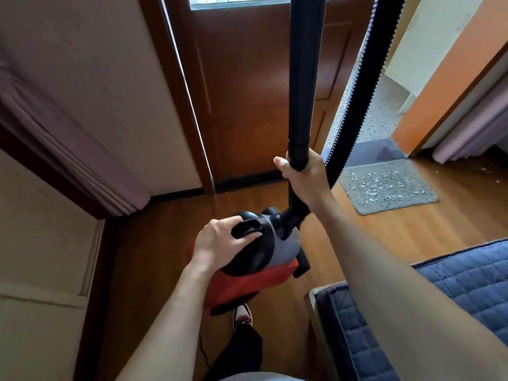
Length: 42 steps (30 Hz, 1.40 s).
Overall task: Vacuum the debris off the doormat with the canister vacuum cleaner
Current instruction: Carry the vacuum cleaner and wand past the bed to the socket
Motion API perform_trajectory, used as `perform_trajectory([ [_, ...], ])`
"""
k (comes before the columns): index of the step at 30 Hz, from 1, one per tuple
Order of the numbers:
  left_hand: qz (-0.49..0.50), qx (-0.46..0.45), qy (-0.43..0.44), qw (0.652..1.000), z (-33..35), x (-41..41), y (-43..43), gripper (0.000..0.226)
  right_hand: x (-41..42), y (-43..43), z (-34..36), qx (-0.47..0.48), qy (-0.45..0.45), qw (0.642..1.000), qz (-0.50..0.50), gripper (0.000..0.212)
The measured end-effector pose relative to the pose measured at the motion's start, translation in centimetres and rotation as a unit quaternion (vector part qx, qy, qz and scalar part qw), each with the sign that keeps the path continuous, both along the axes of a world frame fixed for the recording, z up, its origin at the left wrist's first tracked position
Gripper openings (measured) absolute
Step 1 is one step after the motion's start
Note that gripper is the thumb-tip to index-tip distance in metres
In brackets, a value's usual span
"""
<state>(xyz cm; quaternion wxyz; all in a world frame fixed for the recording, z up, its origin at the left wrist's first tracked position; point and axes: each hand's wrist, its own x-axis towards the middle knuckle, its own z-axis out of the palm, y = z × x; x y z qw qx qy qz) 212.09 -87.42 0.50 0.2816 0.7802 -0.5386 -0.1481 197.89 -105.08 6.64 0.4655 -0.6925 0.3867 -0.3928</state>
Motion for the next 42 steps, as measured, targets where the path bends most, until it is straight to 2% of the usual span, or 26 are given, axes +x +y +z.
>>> perform_trajectory([
  [9, -0.044, -0.020, -0.043, 0.998, 1.7, 8.2, -11.9, 0.035, 6.2, -10.2, 1.7, -0.014, 0.005, 0.998, -0.053, 0.029],
  [19, -0.114, -0.058, -0.070, 0.989, 0.3, 8.0, -23.2, 0.042, 3.9, -19.0, 1.7, -0.034, -0.025, 0.993, -0.114, 0.034],
  [26, -0.174, -0.055, -0.051, 0.982, -0.3, 3.2, -33.6, 0.050, -2.2, -27.2, 0.2, -0.033, -0.016, 0.987, -0.158, 0.040],
  [32, -0.236, -0.028, -0.082, 0.968, 0.1, -3.5, -43.8, 0.055, -10.4, -34.5, -0.5, -0.022, -0.021, 0.977, -0.213, 0.042],
  [38, -0.316, -0.042, -0.113, 0.941, 0.2, -11.7, -52.0, 0.062, -20.0, -39.6, -0.7, -0.029, -0.033, 0.954, -0.297, 0.040],
  [40, -0.339, -0.045, -0.110, 0.933, 0.6, -14.2, -54.1, 0.060, -23.0, -40.4, -0.4, -0.042, -0.043, 0.942, -0.329, 0.045],
  [42, -0.361, -0.050, -0.101, 0.926, 1.2, -16.7, -55.6, 0.050, -25.8, -40.9, 0.0, -0.058, -0.045, 0.934, -0.350, 0.042],
])
